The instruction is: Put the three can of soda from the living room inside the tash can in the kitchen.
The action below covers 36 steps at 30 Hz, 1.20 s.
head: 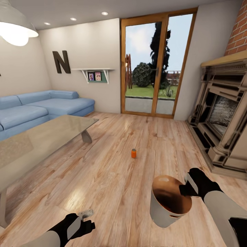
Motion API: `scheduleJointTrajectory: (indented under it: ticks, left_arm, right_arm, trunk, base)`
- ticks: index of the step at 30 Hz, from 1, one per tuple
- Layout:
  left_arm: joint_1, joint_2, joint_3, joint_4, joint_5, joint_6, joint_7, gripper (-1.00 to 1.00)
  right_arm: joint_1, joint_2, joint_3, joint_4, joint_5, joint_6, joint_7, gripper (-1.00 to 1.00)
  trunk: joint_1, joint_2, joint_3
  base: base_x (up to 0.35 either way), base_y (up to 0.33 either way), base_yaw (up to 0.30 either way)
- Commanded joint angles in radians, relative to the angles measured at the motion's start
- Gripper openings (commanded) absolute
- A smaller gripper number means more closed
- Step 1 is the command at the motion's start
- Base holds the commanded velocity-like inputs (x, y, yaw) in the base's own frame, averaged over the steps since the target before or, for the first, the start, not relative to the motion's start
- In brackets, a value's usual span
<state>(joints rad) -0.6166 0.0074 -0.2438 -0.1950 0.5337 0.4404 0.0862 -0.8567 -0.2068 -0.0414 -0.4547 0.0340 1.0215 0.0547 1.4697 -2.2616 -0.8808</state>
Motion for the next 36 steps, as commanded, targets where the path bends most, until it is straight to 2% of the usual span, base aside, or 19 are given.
scheduleJointTrajectory:
  ticks: [1, 5, 10, 13, 16, 21, 30, 36]
  left_arm:
    - [0.000, 0.000, 0.000, 0.000, 0.000, 0.000, 0.000, 1.00]
    - [0.000, 0.000, 0.000, 0.000, 0.000, -0.001, 0.000, 1.00]
    - [0.000, 0.000, 0.000, 0.000, 0.001, -0.002, 0.000, 1.00]
    - [0.000, 0.000, 0.000, 0.000, 0.001, -0.002, 0.000, 1.00]
    - [0.000, 0.000, 0.000, -0.001, 0.002, -0.002, 0.000, 1.00]
    - [0.000, 0.000, 0.000, 0.000, 0.002, -0.002, 0.000, 1.00]
    - [0.000, 0.000, -0.001, 0.000, 0.002, -0.002, 0.000, 1.00]
    - [0.000, 0.000, -0.001, 0.000, 0.001, -0.003, 0.000, 1.00]
  right_arm:
    - [0.001, 0.000, -0.005, -0.055, -0.030, 0.024, 0.005, -1.00]
    - [0.005, 0.001, -0.011, -0.179, -0.036, 0.026, 0.005, -1.00]
    - [0.006, 0.000, -0.022, -0.221, -0.041, 0.026, 0.005, -1.00]
    - [0.006, 0.001, -0.035, -0.228, -0.042, 0.026, 0.005, -1.00]
    - [0.005, 0.002, -0.059, -0.231, -0.042, 0.026, 0.005, -1.00]
    - [0.005, 0.002, -0.073, -0.232, -0.042, 0.026, 0.005, -1.00]
    - [0.005, 0.003, -0.077, -0.232, -0.042, 0.026, 0.005, -1.00]
    - [0.006, 0.000, -0.067, -0.233, -0.044, 0.026, 0.006, -1.00]
  trunk:
    - [0.004, -0.007, -0.003]
    - [0.008, -0.014, -0.006]
    - [0.008, -0.014, -0.006]
    - [0.008, -0.014, -0.006]
    - [0.019, -0.035, -0.016]
    - [0.038, -0.070, -0.031]
    - [0.073, -0.133, -0.059]
    - [0.073, -0.133, -0.059]
  base:
    - [0.000, 0.000, 0.000]
    - [0.000, 0.000, 0.000]
    - [0.000, 0.000, 0.000]
    - [0.000, 0.000, 0.000]
    - [0.000, 0.000, 0.000]
    - [0.000, 0.000, 0.000]
    - [0.000, 0.000, 0.000]
    - [0.000, 0.000, 0.000]
